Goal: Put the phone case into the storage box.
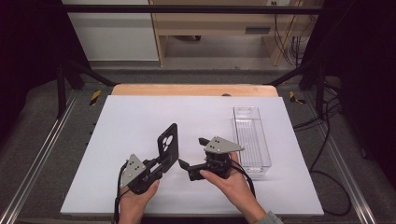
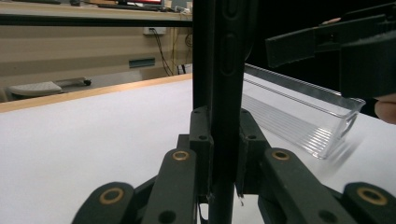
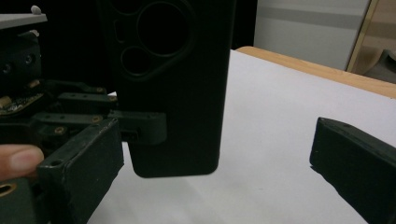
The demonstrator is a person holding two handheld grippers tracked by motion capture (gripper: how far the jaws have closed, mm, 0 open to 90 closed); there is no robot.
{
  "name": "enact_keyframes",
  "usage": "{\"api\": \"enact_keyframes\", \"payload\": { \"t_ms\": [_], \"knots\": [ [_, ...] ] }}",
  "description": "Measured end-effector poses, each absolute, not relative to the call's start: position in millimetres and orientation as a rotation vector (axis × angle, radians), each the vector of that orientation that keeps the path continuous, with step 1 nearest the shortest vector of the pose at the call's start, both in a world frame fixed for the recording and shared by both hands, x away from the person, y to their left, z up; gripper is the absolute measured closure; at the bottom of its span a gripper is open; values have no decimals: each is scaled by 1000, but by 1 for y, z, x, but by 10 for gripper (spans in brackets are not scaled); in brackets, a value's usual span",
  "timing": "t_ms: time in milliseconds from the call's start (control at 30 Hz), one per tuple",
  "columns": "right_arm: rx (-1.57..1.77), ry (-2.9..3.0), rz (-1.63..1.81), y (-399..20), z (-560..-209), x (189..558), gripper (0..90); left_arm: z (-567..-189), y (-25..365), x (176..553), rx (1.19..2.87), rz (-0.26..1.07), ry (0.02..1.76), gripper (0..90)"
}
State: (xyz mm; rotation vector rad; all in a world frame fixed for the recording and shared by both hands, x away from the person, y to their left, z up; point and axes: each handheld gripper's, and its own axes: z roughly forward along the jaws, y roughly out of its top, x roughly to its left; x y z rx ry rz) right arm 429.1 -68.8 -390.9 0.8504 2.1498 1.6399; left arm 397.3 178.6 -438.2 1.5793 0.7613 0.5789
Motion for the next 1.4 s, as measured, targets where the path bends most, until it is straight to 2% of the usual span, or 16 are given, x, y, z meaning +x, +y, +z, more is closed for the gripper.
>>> {"api": "enact_keyframes", "payload": {
  "t_ms": [767, 1400],
  "knots": [
    [896, 2034, 1842, -71, -384, 426, 27, -442, 158, 391, 1606, 524, 700, 801],
    [922, 1982, 1859, -57, -384, 425, 23, -444, 149, 390, 1611, 524, 695, 801]
  ]
}}
